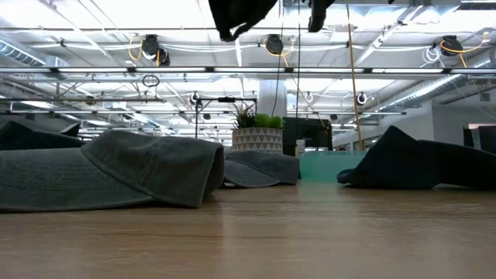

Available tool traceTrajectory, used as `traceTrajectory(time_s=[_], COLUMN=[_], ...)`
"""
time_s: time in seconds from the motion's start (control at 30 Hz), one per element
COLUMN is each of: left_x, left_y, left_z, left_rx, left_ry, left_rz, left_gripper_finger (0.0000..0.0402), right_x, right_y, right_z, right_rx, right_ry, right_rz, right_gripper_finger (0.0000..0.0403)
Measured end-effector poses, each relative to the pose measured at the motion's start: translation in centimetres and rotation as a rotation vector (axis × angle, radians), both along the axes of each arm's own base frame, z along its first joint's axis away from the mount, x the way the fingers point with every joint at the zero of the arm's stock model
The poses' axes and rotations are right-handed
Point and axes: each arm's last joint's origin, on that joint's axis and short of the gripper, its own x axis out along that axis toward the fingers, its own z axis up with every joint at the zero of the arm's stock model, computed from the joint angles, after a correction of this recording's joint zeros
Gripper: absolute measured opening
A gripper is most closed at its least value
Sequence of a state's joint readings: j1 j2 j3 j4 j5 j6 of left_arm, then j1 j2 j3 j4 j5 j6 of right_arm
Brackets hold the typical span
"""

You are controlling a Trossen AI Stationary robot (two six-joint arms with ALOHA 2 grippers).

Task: Pick & Place hat
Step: Put the bottom blue cap into the light blue bin

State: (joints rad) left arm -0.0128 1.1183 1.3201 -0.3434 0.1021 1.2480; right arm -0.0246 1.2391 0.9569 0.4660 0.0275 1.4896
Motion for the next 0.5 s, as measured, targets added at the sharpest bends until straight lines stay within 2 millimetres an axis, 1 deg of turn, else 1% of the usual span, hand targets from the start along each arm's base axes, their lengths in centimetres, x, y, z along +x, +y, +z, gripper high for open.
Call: traceTrajectory(time_s=[0.1, 0.27, 0.37, 0.5], left_x=[0.0, 0.1, 0.0, -0.1], left_y=[0.0, -0.1, 0.0, 0.0], left_z=[0.3, 0.6, 0.5, 0.1], left_rx=[-0.044, -0.120, -0.186, -0.282], left_ry=[-0.026, -0.047, -0.032, 0.026], left_rz=[0.003, 0.011, 0.023, 0.048], left_gripper_finger=[0.0054, 0.0053, 0.0050, 0.0060], right_x=[-0.2, -0.6, -1.3, -2.4], right_y=[0.0, 0.0, 0.0, 0.4], right_z=[0.7, 2.4, 3.5, 4.5], right_rx=[-0.066, -0.181, -0.252, -0.350], right_ry=[-0.064, -0.237, -0.327, -0.366], right_rz=[-0.010, -0.043, -0.068, -0.093], right_gripper_finger=[0.0007, 0.0005, 0.0005, 0.0005])
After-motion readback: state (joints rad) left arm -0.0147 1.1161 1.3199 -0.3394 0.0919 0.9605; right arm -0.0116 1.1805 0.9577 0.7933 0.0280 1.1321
